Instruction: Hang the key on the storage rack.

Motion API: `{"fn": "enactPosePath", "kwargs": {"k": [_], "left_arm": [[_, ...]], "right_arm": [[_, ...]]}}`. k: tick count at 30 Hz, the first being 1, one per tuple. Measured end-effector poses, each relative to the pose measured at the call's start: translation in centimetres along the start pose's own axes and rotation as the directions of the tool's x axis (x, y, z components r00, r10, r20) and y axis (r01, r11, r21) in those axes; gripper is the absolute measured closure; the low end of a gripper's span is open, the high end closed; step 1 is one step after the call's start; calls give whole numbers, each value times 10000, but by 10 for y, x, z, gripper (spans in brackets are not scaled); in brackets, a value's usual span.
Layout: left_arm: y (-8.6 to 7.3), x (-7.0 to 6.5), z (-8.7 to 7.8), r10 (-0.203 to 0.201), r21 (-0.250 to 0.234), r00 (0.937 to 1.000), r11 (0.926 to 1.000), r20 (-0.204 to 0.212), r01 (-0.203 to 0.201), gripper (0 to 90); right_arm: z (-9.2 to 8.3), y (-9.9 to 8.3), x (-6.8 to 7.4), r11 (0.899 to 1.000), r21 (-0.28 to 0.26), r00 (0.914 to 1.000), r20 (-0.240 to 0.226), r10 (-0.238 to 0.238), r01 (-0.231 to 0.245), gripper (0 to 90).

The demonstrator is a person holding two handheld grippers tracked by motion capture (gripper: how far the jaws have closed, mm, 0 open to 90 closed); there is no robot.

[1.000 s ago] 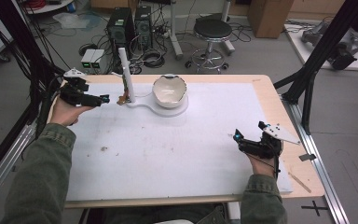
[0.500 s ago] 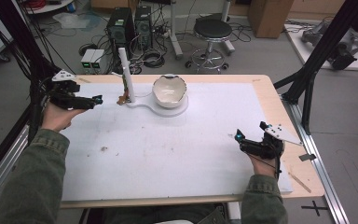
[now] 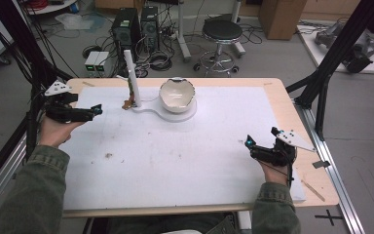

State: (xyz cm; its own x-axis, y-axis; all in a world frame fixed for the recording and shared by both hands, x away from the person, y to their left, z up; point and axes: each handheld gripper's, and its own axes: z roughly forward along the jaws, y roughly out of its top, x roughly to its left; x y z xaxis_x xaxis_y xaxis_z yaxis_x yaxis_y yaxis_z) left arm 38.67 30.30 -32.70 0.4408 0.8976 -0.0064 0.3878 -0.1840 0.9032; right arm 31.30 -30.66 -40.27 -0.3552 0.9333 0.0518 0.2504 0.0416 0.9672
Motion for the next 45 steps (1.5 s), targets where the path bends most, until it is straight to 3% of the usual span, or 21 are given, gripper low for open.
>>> {"fn": "enactPosePath", "kwargs": {"k": [7, 14, 17, 31, 45], "left_arm": [[-9, 1, -6, -137, -195, 9997, 9997, -206, 133, 17], [-21, 1, -13, -258, -224, 9995, 9994, -180, 254, 17], [-27, 0, -16, -458, -449, 9989, 9980, -125, 452, 17], [-51, -7, -25, -310, -480, 9989, 9984, -347, 293, 17], [-63, -16, -33, -220, -956, 9985, 9953, -510, 171, 17]], "right_arm": [[0, 0, 0, 10000, 9, 10000, -12, 27, -27, 6], [0, 0, 1, 10000, 30, 10000, -23, -11, 11, 6], [0, 0, 1, 10000, 33, 10000, -37, -12, 12, 6], [0, -1, 1, 9999, 90, 10000, -34, 54, -54, 6], [0, -1, 1, 10000, 83, 10000, -49, -32, 32, 6]]}}
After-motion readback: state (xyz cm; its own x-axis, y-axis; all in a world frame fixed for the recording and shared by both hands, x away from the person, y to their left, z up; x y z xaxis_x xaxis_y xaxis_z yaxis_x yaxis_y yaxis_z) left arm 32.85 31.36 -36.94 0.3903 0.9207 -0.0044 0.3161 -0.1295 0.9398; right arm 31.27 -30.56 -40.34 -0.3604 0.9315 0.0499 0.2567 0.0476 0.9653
